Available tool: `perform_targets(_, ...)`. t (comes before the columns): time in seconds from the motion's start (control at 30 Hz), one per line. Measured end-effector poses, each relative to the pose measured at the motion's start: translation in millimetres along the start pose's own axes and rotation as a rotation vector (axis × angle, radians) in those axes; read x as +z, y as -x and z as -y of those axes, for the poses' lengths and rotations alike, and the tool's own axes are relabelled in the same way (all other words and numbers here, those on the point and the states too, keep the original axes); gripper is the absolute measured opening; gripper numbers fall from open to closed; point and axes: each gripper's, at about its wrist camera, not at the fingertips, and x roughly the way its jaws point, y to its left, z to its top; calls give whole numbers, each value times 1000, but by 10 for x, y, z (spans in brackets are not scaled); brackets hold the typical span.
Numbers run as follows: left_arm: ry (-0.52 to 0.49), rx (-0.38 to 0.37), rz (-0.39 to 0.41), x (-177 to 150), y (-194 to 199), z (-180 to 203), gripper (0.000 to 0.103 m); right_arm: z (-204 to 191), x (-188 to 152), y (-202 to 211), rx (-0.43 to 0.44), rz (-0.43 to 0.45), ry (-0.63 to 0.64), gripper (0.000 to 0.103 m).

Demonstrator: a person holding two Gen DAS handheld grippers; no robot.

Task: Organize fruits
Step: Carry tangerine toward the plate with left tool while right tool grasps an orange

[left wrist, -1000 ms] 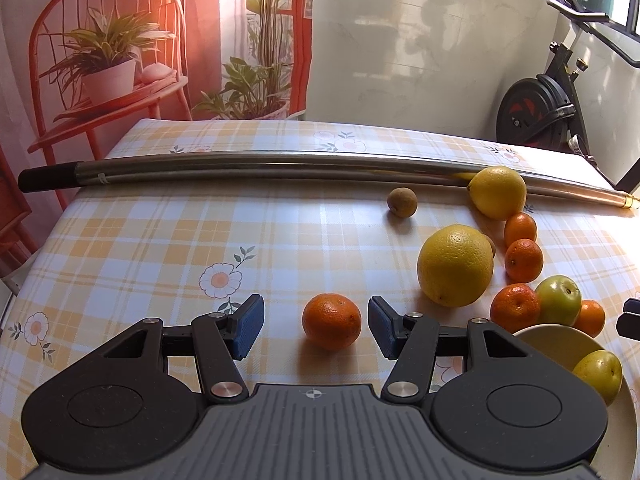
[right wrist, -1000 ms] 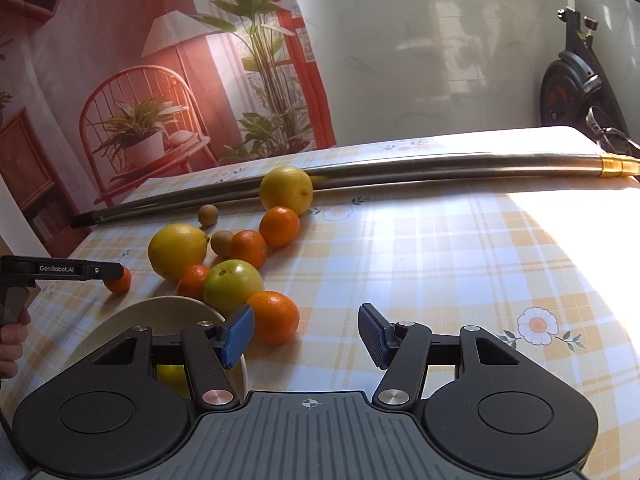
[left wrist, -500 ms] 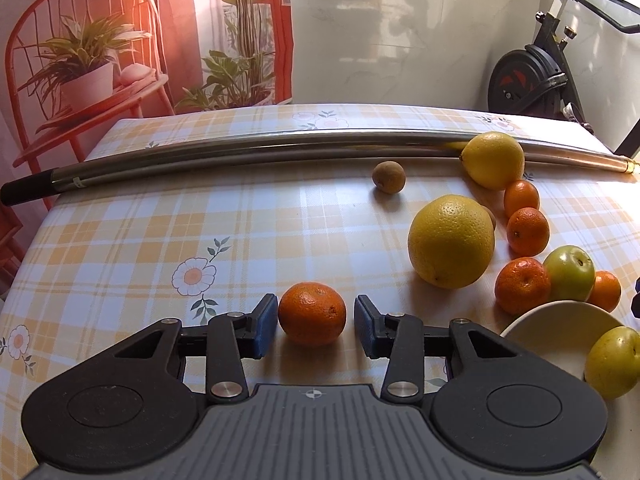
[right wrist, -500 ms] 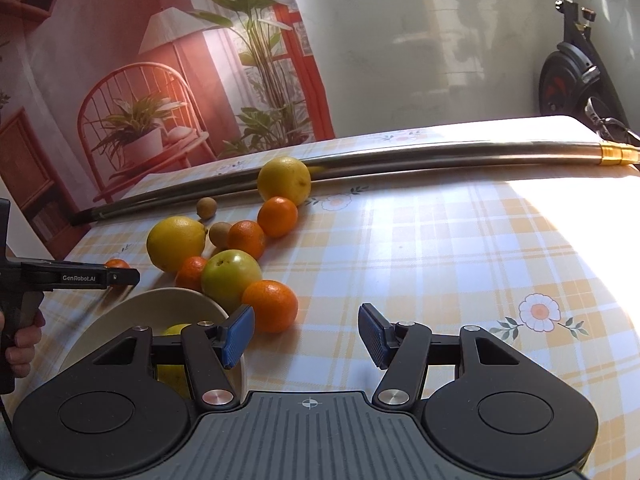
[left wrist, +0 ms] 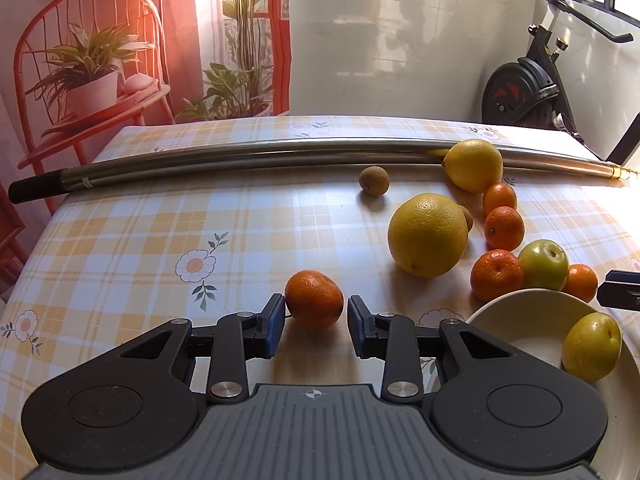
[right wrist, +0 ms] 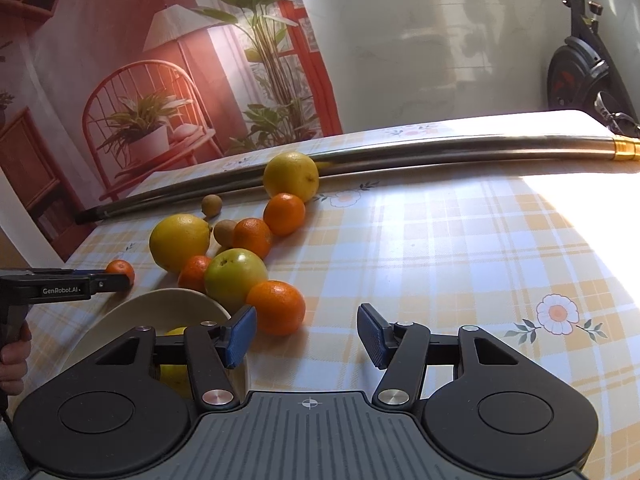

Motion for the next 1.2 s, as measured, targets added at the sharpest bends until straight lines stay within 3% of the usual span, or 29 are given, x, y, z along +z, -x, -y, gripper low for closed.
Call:
perform_targets(0.43,-47,-55,11,-47,112,218,36,-61,83,-227,59,-27,13,41)
perform_targets(0.67,4,-11,29,11,100,116,36,-70,89,-247,61,-30,16,41)
perform_targets(0.83,49,-46,20,108,-25,21,43,-66,86,-257,63,-35,5,41)
perform_targets(1.2,16,-94,10,185,-256,140,42,-44,91,-284,64,-42,8,41)
